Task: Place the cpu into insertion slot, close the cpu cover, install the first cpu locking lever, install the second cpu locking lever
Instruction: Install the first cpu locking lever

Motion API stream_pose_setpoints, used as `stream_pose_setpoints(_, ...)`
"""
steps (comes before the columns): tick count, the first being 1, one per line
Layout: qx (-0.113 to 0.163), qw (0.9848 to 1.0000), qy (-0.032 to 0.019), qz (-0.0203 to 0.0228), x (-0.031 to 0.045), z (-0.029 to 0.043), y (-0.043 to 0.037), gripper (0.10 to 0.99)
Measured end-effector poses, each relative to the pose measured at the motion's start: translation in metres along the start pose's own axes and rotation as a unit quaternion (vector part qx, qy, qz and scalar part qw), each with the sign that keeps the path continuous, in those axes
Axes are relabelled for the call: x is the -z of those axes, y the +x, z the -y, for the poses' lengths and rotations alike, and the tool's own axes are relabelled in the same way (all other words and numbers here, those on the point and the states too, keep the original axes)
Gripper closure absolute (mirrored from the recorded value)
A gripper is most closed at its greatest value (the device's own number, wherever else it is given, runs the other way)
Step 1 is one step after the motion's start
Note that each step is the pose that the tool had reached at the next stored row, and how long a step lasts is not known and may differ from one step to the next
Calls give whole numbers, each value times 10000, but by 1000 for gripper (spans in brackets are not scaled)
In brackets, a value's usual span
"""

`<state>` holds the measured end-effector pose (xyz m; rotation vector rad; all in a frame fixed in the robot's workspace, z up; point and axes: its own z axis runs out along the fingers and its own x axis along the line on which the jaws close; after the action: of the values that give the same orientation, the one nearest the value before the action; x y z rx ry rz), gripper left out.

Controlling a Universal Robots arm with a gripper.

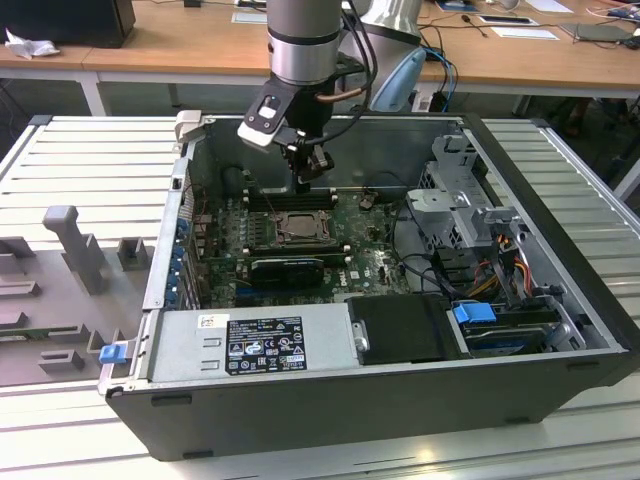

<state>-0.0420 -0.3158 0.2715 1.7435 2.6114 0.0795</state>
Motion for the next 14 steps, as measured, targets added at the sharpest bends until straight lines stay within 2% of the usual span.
stream_pose_setpoints(7, 324, 9995, 9, -14, 0, 0, 0, 980)
stream_pose_setpoints(14, 713, 9975, 20, -30, 0, 0, 0, 980)
